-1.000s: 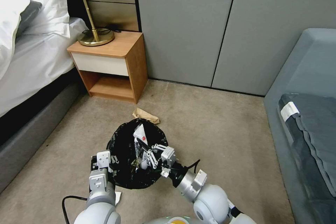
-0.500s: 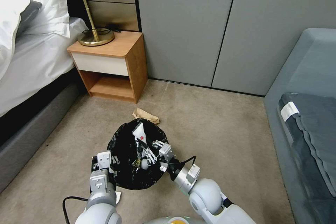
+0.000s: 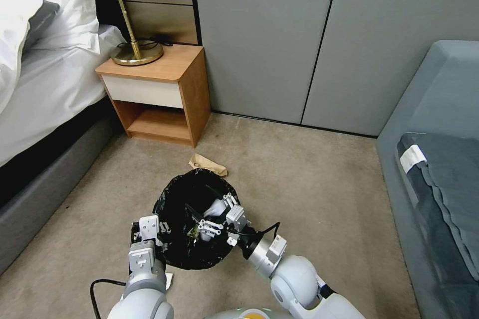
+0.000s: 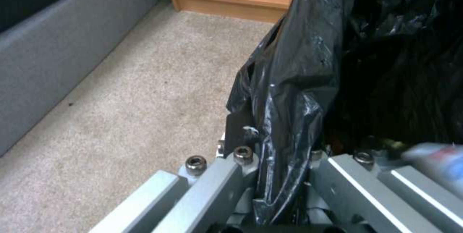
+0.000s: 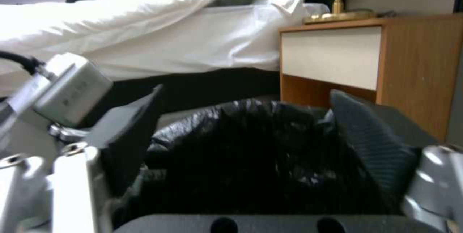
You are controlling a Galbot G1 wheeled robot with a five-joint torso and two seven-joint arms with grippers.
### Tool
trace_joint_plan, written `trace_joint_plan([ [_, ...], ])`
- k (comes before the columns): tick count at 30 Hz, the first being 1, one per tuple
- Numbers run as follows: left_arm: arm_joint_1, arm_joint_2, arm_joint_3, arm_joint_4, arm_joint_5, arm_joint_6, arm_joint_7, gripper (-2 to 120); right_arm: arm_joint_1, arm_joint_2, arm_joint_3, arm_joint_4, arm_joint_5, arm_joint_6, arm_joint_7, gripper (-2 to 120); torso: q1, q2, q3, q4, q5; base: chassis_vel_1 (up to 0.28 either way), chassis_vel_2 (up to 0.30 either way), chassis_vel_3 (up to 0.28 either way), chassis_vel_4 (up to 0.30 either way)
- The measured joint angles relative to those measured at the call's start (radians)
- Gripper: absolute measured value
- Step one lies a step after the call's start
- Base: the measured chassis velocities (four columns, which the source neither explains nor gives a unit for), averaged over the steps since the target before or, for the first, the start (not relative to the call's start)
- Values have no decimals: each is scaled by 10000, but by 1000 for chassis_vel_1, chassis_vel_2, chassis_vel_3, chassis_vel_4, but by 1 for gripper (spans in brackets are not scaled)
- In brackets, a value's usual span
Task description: Pick up the trash bin, then pick up the garbage from the floor and place it into the trash bin.
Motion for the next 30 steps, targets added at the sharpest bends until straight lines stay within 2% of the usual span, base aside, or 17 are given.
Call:
trace_joint_plan([
  [4, 0, 0, 0, -2, 6, 0, 2, 1, -141, -46, 77, 456, -83, 0, -51, 99, 0, 0, 0, 0, 0, 0, 0, 0, 0],
  [12, -7, 8, -29, 55, 14, 0, 7, 1, -451, -75, 395, 1850, -226, 6, 5, 100, -1, 0, 0, 1, 1, 0, 0, 0, 0],
  [14, 13, 23, -34, 64, 15, -4, 7, 1, -784, -22, 884, 2932, -465, 29, 344, 100, 0, 0, 0, 0, 1, 0, 0, 0, 0],
  [16, 17, 29, -38, 65, 15, -6, 8, 1, -867, -6, 986, 3107, -554, 44, 456, 100, 0, 0, 0, 0, 0, 0, 0, 0, 0],
  [18, 20, 59, -78, 59, 2, -9, 12, 1, -1236, 125, 1476, 3653, -1027, 146, 1115, 100, 0, 0, 0, 3, 1, 0, 0, 0, 0],
  [19, 20, 59, -78, 59, 2, -9, 12, 1, -1236, 125, 1476, 3653, -1027, 146, 1115, 100, 0, 0, 0, 3, 1, 0, 0, 0, 0],
  [23, 4, 74, -107, 32, -29, -113, 19, 1, -1960, 404, 2263, 3883, -1938, 210, 2463, 100, 0, 0, 0, -1, 1, 0, 0, 0, 0],
  [30, -7, 104, -152, -23, -115, -250, 36, 1, -2589, 694, 2607, 3326, -2292, 554, 3421, 100, 0, 0, 0, -1, 1, 0, 0, 0, 0],
])
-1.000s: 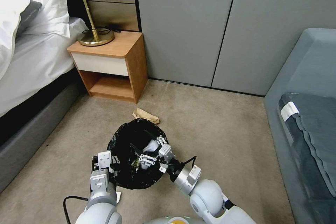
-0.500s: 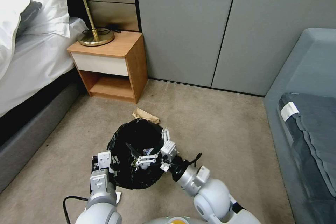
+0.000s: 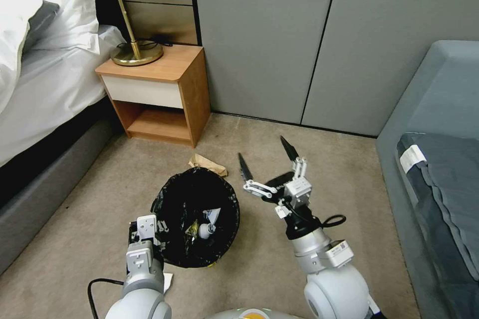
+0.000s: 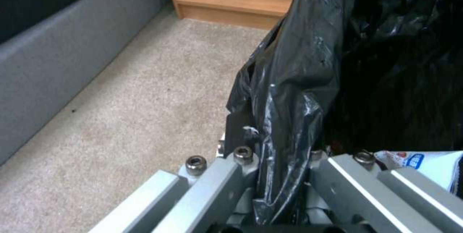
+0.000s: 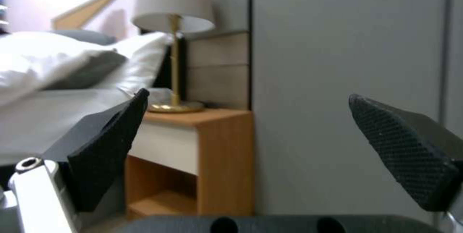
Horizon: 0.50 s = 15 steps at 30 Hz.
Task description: Pick up the trash bin, then pick up the garbage from the floor and place it into the trash bin.
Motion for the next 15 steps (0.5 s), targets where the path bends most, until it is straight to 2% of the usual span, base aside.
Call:
trace_joint_plan([
  [15, -18, 55, -92, -186, -316, 112, -34, 1, -340, 383, 552, -829, -254, 637, 137, 100, 0, 0, 0, 0, 0, 0, 0, 0, 0],
])
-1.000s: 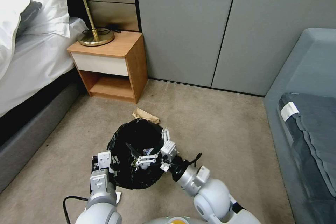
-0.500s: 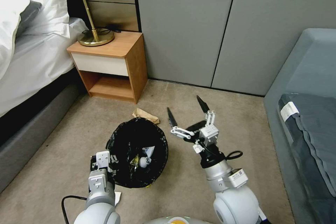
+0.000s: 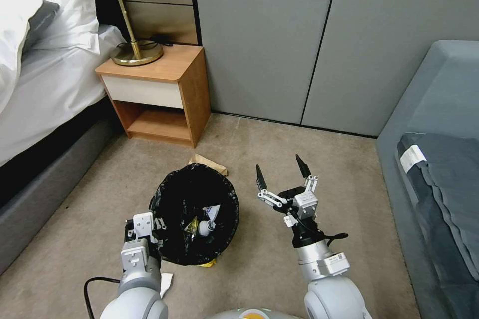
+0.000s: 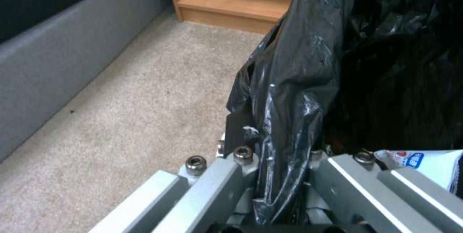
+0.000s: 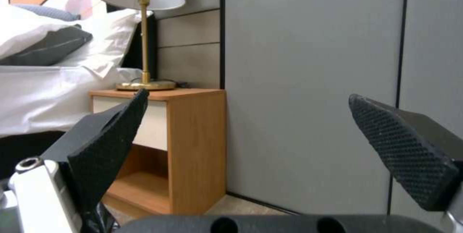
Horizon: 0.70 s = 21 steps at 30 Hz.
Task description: Pick up the trash bin, then pick up the garbage from the floor and place it into the trash bin.
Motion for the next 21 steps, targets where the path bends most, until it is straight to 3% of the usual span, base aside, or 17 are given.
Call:
trace_joint_plan([
  [10, 58, -16, -31, -127, -14, 37, 0, 1, 169, -25, 10, -34, 40, -20, -39, 100, 0, 0, 0, 0, -1, 0, 0, 0, 0],
  [21, 85, -32, -36, -210, -7, 62, 3, 1, 299, -30, 43, -96, 93, -67, -53, 100, 0, 0, 0, 0, -1, 71, 67, 67, 65],
])
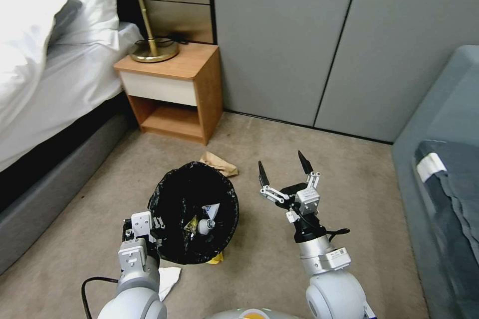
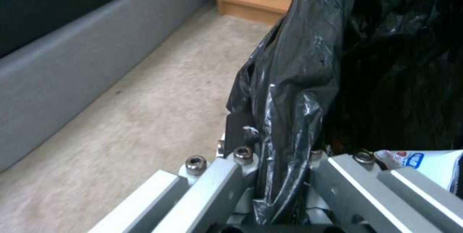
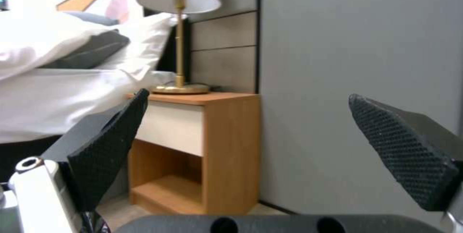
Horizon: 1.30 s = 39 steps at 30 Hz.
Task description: Pick up the trash bin, then pick up the garbage from the floor and place it into the trash bin.
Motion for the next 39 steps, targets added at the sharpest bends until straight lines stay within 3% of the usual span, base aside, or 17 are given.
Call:
trace_joint_plan([
  [25, 18, -3, -55, -23, -22, -43, 0, 1, 91, -49, 21, -64, -12, -208, -17, 100, 0, 0, 0, 1, 1, 118, 118, 120, 110],
  [39, 0, 25, -29, -6, -18, -73, -5, 1, 309, -196, 387, -27, 133, -1403, 438, 100, 0, 0, 0, -1, 1, 13, 17, 16, 14],
])
